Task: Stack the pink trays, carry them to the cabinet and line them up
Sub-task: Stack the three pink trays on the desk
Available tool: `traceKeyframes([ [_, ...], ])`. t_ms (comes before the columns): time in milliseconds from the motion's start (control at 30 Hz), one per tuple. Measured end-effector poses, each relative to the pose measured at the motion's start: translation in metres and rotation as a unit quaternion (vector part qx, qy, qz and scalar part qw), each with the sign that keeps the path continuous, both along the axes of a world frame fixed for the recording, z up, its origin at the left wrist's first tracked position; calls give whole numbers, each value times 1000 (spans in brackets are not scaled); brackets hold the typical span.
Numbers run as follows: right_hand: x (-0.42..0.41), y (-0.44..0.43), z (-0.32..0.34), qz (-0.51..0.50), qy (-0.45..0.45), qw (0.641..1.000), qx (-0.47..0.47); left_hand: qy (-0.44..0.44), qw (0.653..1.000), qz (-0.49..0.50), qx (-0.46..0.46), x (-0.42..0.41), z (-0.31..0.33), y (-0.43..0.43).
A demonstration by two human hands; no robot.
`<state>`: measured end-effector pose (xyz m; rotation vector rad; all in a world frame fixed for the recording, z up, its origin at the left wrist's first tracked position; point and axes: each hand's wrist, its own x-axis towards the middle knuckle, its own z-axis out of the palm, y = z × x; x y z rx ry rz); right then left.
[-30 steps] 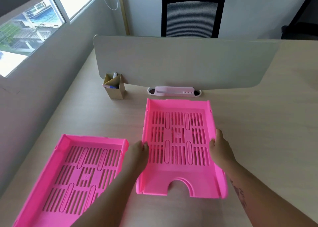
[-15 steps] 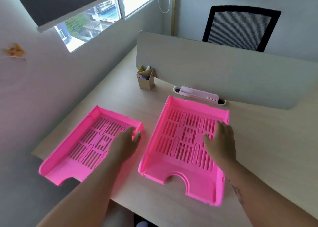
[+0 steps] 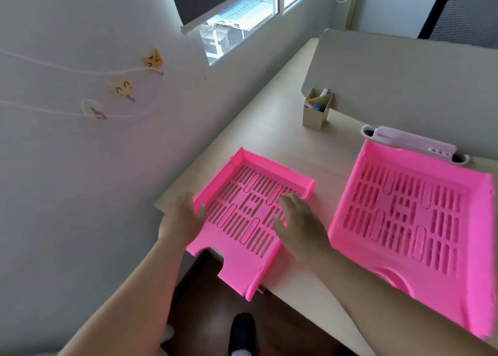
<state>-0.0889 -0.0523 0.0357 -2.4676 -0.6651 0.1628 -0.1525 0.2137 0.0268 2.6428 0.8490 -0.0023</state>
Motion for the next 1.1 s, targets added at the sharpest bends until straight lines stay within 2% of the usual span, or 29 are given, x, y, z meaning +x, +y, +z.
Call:
traceKeyframes([
  [200, -43, 50, -35, -178, 125, 976, -18, 71, 996, -34, -47, -9, -36, 68],
  [333, -57, 60, -51, -303, 218, 927, 34, 129, 987, -92, -37, -12, -54, 84],
  [433, -54, 65, -56, -362, 256, 894, 65, 81, 989, -112, -58, -10, -59, 84],
  [533, -36, 65, -46, -415, 223, 877, 98, -18, 988, -133, -81, 2, -45, 82],
  [600, -20, 60, -30, -432, 190, 875, 110, -49, 984, -154, -78, 20, -27, 79],
  [733, 9, 34, 8, -434, 135, 879, 144, -61, 975, -159, -142, 63, 11, 60],
  [800, 18, 8, 24, -433, 110, 882, 151, -67, 974, -185, -109, 78, 32, 38],
  [867, 22, -27, 39, -441, 92, 879, 156, -76, 968, -215, -100, 90, 50, 5],
  [1100, 8, -176, 72, -492, 42, 855, 158, -77, 930, -322, -159, 107, 71, -144],
])
